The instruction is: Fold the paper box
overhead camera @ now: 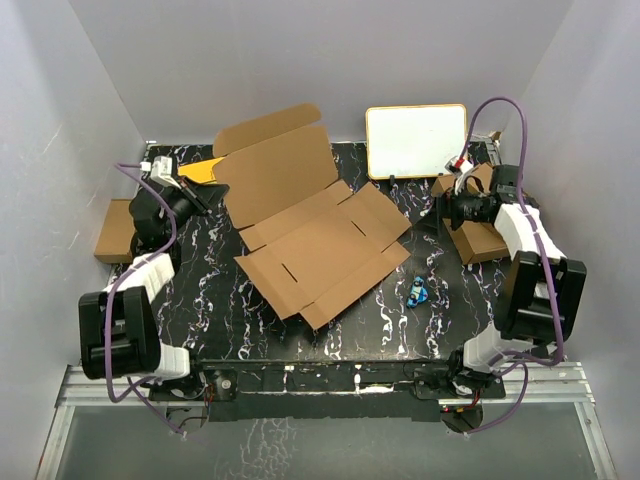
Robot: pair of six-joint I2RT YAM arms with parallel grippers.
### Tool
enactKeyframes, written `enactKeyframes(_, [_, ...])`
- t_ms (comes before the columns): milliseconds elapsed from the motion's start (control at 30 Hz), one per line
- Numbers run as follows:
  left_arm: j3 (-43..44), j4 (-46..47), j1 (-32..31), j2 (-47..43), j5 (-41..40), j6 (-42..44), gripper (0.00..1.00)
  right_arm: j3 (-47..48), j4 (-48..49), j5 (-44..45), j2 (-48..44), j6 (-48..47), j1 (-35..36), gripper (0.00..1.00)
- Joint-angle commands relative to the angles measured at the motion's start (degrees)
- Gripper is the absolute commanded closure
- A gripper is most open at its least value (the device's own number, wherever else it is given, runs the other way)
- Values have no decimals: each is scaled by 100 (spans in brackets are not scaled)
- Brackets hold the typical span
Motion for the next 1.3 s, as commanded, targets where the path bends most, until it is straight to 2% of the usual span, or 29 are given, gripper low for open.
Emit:
enactKeyframes(0, [-118, 559, 10, -633, 447, 142, 100, 568, 476, 291, 460, -499, 187, 1])
enactKeyframes(267, [-318, 905, 5, -1023, 543, -48, 100, 1292, 660, 663, 1555, -167, 666, 1])
enactKeyframes(567, [-389, 1085, 5, -1181, 672, -167, 100, 2338, 397, 483, 2556, 175, 935, 2])
enactKeyframes(900, [-259, 1252, 5, -1174, 722, -364, 100, 2893, 320, 492, 3078, 322, 997, 3])
enactKeyframes(1067, [-238, 1127, 5, -1255, 733, -321, 100, 3011, 161, -50, 3185, 298, 996, 9])
enactKeyframes(1267, [-262, 1188, 6, -1296, 746, -408, 100, 2958, 203, -78, 3212, 313, 989, 18])
